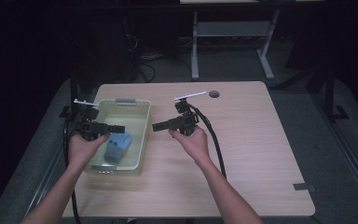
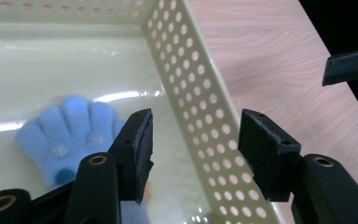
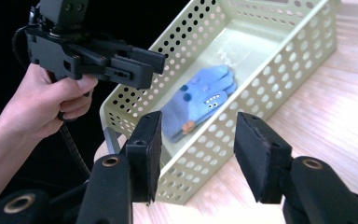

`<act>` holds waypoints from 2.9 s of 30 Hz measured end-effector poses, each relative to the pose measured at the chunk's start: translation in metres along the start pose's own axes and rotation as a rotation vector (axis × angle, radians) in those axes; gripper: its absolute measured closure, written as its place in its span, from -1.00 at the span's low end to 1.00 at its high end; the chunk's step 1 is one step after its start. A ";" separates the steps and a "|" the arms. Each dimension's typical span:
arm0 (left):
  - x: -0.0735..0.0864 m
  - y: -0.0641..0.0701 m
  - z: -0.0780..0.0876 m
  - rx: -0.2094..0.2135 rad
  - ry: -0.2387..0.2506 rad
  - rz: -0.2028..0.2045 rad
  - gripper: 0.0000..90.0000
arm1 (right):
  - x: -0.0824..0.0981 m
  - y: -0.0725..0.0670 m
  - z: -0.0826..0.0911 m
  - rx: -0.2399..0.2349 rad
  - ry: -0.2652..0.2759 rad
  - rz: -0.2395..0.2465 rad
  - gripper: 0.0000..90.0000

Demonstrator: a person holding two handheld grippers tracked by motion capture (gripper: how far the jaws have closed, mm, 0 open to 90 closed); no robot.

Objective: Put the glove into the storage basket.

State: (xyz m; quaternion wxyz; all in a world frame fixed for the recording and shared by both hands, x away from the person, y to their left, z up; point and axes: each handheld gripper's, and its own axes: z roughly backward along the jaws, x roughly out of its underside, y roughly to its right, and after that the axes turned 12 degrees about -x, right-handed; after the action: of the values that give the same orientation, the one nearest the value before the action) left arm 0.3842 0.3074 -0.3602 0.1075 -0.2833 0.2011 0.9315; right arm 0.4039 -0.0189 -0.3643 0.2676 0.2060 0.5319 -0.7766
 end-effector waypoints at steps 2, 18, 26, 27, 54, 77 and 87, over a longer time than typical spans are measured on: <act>-0.001 0.002 0.000 0.008 0.007 -0.003 -0.02 | 0.001 0.002 0.004 0.002 0.005 0.001 0.12; -0.008 0.031 -0.006 0.054 0.032 -0.054 -0.13 | 0.009 0.007 0.039 0.003 0.049 -0.020 0.01; -0.012 0.045 -0.010 0.063 0.039 -0.070 -0.24 | 0.015 0.009 0.056 0.008 0.070 -0.032 -0.07; -0.012 0.046 -0.011 0.071 0.041 -0.066 -0.24 | 0.015 0.009 0.058 0.010 0.073 -0.035 -0.08; -0.014 0.077 -0.025 0.120 0.054 -0.089 -0.43 | 0.029 0.016 0.095 0.028 0.112 -0.061 -0.25; -0.010 0.106 -0.035 0.149 0.050 -0.138 -0.48 | 0.047 0.025 0.121 0.048 0.135 -0.087 -0.29; -0.006 0.119 -0.041 0.173 0.050 -0.148 -0.49 | 0.056 0.029 0.134 0.056 0.147 -0.101 -0.30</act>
State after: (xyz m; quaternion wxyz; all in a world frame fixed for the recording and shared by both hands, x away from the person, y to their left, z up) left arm 0.3715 0.1824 -0.3504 0.1951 -0.3103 0.2621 0.8927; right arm 0.3738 -0.1638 -0.3721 0.1828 0.2426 0.5379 -0.7864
